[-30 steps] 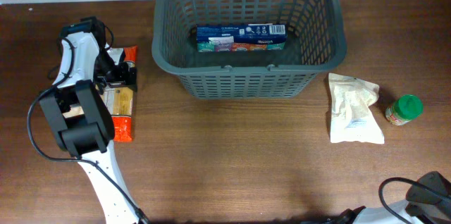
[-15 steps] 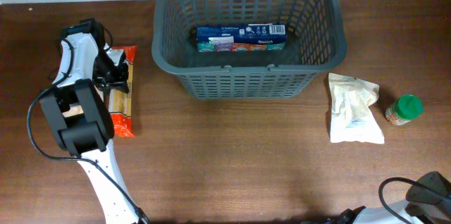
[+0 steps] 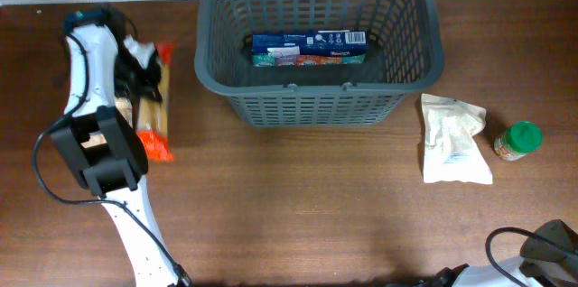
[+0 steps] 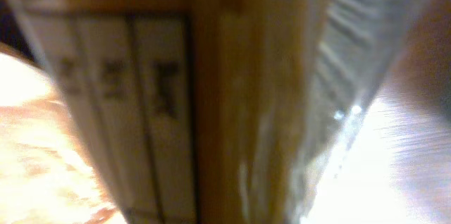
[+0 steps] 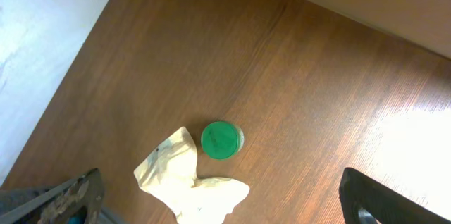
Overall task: Pack container
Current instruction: 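Grasp the orange-and-white pasta box with the left gripper, then carry the pasta box into the basket and release it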
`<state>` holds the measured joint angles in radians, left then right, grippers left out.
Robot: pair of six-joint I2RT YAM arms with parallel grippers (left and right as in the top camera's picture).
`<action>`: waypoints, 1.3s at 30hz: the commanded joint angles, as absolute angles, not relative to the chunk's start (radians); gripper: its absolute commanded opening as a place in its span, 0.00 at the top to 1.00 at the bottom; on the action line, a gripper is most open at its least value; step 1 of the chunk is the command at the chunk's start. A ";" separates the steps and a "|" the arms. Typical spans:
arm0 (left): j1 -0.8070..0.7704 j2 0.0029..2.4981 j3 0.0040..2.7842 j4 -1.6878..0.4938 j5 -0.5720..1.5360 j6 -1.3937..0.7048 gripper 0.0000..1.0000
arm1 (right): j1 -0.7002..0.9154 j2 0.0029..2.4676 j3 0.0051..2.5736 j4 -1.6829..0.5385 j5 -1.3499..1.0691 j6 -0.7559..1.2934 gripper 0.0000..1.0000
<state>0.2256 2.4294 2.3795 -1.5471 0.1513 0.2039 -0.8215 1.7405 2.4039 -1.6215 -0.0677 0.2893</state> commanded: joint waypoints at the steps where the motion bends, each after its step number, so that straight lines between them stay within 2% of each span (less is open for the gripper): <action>1: 0.223 2.265 2.685 -1.557 0.325 0.196 0.98 | -0.825 1.740 2.407 -1.620 -0.058 0.297 0.01; 5: 0.207 2.188 2.894 -1.534 0.414 0.223 0.98 | -0.825 1.740 2.407 -1.620 -0.058 0.297 0.01; 7: 0.182 2.145 2.988 -1.518 0.448 0.324 0.98 | -0.825 1.740 2.407 -1.620 -0.058 0.297 0.01; 9: 0.092 2.073 3.113 -1.501 0.450 0.600 0.98 | -0.825 1.740 2.407 -1.620 -0.058 0.297 0.01; 12: -0.022 2.022 3.136 -1.492 0.449 0.853 0.98 | -0.825 1.740 2.407 -1.620 -0.058 0.297 0.01; 17: -0.263 2.033 3.108 -1.468 0.445 1.143 0.98 | -0.825 1.740 2.407 -1.620 -0.058 0.297 0.01; 20: -0.339 2.090 3.033 -1.427 0.445 1.165 0.98 | -0.825 1.740 2.407 -1.620 -0.058 0.297 0.01; 30: -0.420 2.325 2.747 -1.297 0.318 1.100 0.98 | -0.825 1.740 2.407 -1.620 -0.058 0.297 0.01; 39: -0.480 2.485 2.715 -1.369 0.146 1.040 0.98 | -0.825 1.740 2.407 -1.620 -0.058 0.297 0.01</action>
<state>-0.4629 2.4966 2.6778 -1.3640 0.1963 1.0607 -0.8215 1.7405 2.4039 -1.6207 -0.0677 0.2890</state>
